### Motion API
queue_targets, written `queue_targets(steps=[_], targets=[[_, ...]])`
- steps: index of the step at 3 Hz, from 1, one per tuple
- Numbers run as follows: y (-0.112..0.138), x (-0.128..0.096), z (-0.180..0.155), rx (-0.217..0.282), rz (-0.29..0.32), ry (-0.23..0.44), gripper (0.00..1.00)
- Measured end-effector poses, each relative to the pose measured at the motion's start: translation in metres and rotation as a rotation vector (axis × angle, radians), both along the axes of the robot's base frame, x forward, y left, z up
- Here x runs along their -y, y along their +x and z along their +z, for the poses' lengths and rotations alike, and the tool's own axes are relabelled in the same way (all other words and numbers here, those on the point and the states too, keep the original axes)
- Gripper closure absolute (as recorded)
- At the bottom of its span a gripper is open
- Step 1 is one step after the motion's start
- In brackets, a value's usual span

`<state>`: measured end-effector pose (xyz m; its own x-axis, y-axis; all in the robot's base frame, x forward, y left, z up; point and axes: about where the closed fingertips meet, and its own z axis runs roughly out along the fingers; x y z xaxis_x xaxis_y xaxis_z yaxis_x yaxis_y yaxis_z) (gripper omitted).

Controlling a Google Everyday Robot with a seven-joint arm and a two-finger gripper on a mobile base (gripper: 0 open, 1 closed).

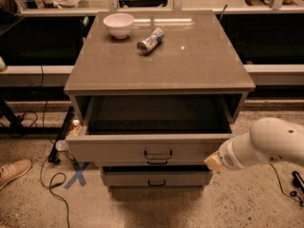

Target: Close top drawer

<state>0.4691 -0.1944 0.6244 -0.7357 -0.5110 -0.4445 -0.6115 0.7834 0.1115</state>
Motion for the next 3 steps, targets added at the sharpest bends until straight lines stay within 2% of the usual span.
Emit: queue_targets(steps=[1,2,3], targets=[[0.046,-0.018,0.002,0.078,0.035,0.03,1.0],[0.048,-0.02,0.002,0.086,0.039,0.034,1.0],[0.102,-0.045,0.008,0.182,0.081,0.083,1.0]])
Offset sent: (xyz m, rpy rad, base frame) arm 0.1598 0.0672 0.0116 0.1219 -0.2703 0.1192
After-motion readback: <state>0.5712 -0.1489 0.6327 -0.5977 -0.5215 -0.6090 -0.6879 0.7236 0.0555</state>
